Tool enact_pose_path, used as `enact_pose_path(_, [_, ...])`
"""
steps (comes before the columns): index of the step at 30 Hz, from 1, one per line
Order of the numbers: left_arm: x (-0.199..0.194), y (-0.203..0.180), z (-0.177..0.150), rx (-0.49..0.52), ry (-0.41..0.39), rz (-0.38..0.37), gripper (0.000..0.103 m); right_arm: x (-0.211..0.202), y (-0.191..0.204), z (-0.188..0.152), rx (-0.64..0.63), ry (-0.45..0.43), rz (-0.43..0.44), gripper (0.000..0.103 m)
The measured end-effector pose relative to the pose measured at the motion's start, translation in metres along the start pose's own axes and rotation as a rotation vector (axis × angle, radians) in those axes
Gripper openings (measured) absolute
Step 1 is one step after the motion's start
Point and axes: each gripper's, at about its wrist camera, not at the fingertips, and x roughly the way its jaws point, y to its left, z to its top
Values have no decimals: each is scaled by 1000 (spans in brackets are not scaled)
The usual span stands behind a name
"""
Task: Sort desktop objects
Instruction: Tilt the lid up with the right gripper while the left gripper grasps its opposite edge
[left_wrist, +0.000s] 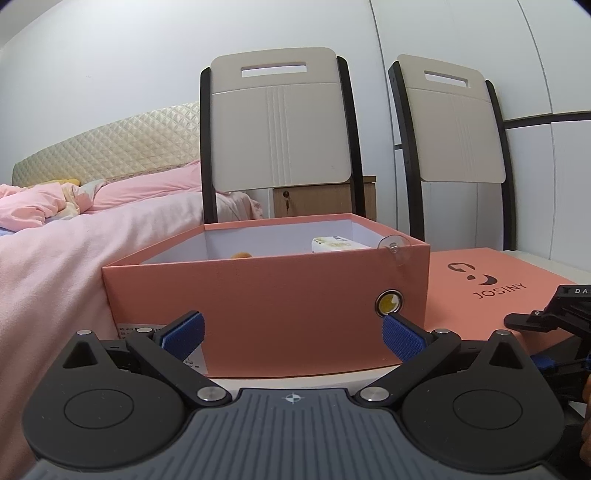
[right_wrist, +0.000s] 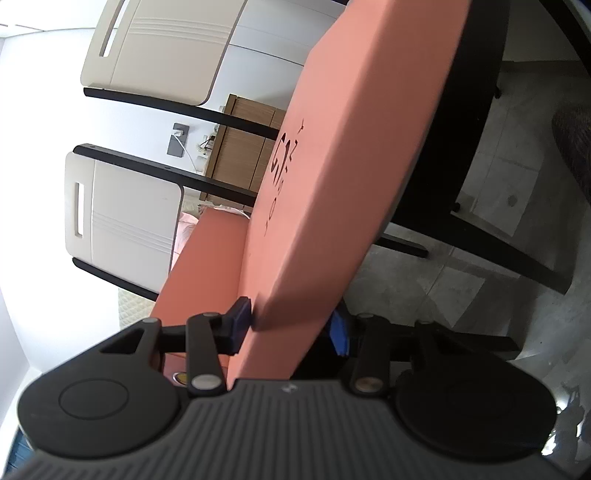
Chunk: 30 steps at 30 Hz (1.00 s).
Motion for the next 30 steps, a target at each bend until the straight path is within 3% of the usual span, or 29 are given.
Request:
enact_pose_path(5, [-2,4,2,-54,-5,-53,103,-10,-4,0,-13,6,13,45])
enact_pose_path(22, [-4,0,-1,-71,-13,-95,103,-59,-12,-24,-101,87,93,46])
enact_pose_path(25, [-2,2,-2,-93,-2,-110,103,-59,-10,-22,-130,83,84,51])
enact_pose_path(26, [-1,3,-2,-100,2,-116,103,-59,-9,-22,-139,80,68,57])
enact_pose_path(28, [0,4,-3,-110,7,-123,103,-60,-10,-21,-141,73,36,77])
enact_pose_path(29, [1,4,-3,-115,8,-126,103,-61,-12,-20,-130,71,26,84])
enact_pose_path(30, [2,4,-3,-120,10,-130,103,-63,-14,-18,-122,73,33,84])
